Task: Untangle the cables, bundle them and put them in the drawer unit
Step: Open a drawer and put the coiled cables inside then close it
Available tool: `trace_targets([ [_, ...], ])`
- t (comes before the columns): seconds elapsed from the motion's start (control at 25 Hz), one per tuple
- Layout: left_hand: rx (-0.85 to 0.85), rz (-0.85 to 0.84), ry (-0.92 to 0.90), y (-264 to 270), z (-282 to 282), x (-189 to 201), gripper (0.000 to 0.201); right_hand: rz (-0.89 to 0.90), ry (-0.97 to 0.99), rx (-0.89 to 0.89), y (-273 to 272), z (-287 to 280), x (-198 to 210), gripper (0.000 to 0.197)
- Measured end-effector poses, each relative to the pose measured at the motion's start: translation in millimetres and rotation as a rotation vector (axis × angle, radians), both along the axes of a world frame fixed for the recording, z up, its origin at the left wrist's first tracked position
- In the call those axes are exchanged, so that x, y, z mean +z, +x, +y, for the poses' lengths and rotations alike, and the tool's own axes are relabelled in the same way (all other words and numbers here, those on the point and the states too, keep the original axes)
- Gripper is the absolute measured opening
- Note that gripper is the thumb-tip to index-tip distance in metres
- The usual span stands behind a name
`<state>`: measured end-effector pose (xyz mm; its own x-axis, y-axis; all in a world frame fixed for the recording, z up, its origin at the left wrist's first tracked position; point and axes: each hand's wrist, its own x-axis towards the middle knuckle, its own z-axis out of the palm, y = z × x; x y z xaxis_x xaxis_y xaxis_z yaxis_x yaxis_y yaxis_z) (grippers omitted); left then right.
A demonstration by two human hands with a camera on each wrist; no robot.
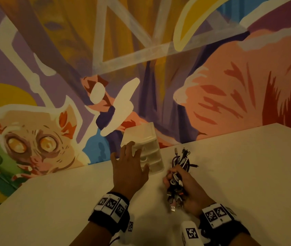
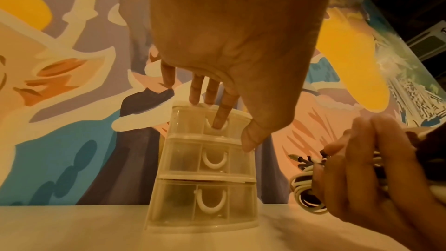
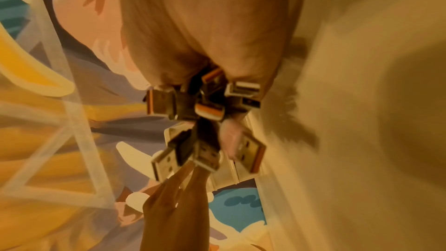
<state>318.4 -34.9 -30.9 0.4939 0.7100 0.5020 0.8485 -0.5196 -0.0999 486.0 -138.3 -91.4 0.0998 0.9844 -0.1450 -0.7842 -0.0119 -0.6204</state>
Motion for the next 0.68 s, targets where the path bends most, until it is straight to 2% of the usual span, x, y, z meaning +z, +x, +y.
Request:
trace_targets([
  [0.2, -0.029, -0.038, -0.004, -7, -4, 7, 0.064, 0.012, -0.002, -0.012, 4, 2, -3, 0.024],
  [0.32, -0.038, -0.088, -0.124, -9, -8, 26, 0.061, 0.037, -0.003, -0.017, 9, 1, -4, 0.023],
  [0.4, -0.075, -0.271, -0.185, -12, -3, 38, 0.048, 0.034, 0.004, -0.029, 12, 1, -4, 0.024],
  [0.52, -0.129, -0.496, -0.134, -19, 14, 45, 0.009, 0.028, 0.023, -0.067, 15, 0, -2, 0.026],
  [0.68, -0.106, -0.584, -0.200, -27, 41, 23, 0.005, 0.030, 0.029, -0.069, 16, -2, 1, 0.026],
])
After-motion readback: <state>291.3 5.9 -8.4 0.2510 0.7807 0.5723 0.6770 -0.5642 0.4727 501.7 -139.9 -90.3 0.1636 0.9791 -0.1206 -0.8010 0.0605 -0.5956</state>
